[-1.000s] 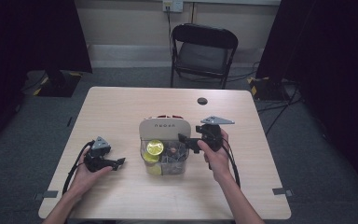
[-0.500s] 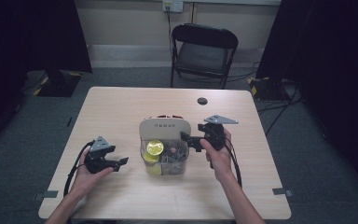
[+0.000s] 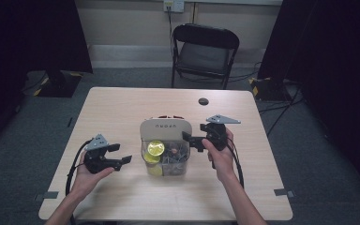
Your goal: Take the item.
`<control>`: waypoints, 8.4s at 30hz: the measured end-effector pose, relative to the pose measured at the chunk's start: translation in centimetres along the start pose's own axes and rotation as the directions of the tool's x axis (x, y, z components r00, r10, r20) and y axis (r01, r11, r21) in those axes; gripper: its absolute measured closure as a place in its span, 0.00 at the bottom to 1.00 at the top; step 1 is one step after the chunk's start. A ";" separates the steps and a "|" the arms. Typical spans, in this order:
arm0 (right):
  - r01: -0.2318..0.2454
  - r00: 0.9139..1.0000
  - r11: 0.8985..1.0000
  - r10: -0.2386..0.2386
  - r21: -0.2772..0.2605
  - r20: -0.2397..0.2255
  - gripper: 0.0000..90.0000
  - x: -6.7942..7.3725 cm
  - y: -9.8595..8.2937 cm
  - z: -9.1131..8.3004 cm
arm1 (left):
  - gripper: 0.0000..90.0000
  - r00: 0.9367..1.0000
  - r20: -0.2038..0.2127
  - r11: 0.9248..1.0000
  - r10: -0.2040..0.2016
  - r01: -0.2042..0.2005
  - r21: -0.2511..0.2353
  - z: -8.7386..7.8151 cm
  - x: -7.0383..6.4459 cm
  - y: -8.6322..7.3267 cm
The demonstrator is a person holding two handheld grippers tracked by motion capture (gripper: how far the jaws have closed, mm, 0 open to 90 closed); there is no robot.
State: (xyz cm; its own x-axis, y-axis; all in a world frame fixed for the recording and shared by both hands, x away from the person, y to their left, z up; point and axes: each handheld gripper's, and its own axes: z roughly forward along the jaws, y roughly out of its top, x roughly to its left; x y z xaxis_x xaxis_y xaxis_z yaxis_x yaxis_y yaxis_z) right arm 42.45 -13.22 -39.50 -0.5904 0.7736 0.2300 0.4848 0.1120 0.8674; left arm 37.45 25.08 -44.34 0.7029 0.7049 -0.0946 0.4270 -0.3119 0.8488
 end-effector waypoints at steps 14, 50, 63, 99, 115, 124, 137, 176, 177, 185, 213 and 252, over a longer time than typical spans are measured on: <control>0.007 1.000 1.000 -0.007 -0.001 0.000 0.14 -0.1 0.0 0.0 | 0.27 0.994 0.101 0.997 0.032 -0.024 -0.076 -0.3 -2.2 2.1; 0.006 1.000 1.000 -0.006 0.006 -0.010 0.14 -0.2 0.0 0.0 | 0.33 0.986 0.152 0.997 0.074 -0.068 -0.047 3.5 -5.2 5.9; 0.008 1.000 1.000 -0.008 0.008 -0.006 0.14 -0.2 0.0 0.0 | 0.35 0.984 0.144 0.995 0.103 -0.101 -0.021 5.0 -5.8 5.6; 0.012 1.000 1.000 -0.012 0.011 -0.006 0.14 -0.2 0.0 0.0 | 0.42 0.982 0.172 0.997 0.079 -0.076 -0.023 5.1 -5.8 5.7; 0.015 1.000 1.000 -0.015 0.009 -0.005 0.15 -0.2 0.0 0.0 | 0.42 0.975 0.206 0.995 0.085 -0.074 -0.063 3.5 -6.0 5.9; 0.011 1.000 1.000 -0.011 0.008 -0.005 0.15 -0.3 0.0 -0.1 | 0.42 0.974 0.209 0.994 0.091 -0.076 -0.076 2.3 -5.5 6.0; 0.007 1.000 1.000 -0.007 0.011 -0.007 0.15 -0.3 0.0 -0.1 | 0.42 0.982 0.174 0.993 0.069 -0.050 -0.111 0.5 -3.8 6.0; 0.009 1.000 1.000 -0.009 0.015 -0.007 0.14 -0.4 -0.1 0.0 | 0.42 0.998 0.014 0.995 -0.054 0.055 -0.083 -0.7 3.3 4.7; 0.010 1.000 1.000 -0.010 0.015 -0.006 0.14 -0.4 -0.1 0.0 | 0.42 0.998 0.008 0.995 -0.059 0.060 -0.076 -0.5 3.6 4.5; 0.009 1.000 1.000 -0.009 0.016 -0.010 0.14 -0.4 0.0 0.0 | 0.42 0.995 -0.047 0.995 -0.093 0.091 -0.037 0.6 5.3 3.2; 0.009 1.000 1.000 -0.009 0.023 -0.010 0.15 -0.3 -0.1 0.0 | 0.42 0.984 -0.129 0.983 -0.120 0.136 0.126 4.6 7.7 -1.0; 0.028 0.999 0.999 -0.027 0.018 -0.040 0.21 0.3 0.1 0.0 | 0.22 0.988 -0.104 0.976 -0.114 0.131 0.174 2.1 4.1 -3.3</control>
State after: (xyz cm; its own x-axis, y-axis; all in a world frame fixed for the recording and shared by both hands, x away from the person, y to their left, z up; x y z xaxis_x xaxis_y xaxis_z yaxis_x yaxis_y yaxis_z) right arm 42.29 -12.99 -39.32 -0.6285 0.7448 0.2240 0.4800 0.1448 0.8652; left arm 40.15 27.67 -48.69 0.5868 0.7982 -0.1358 0.6077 -0.3234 0.7253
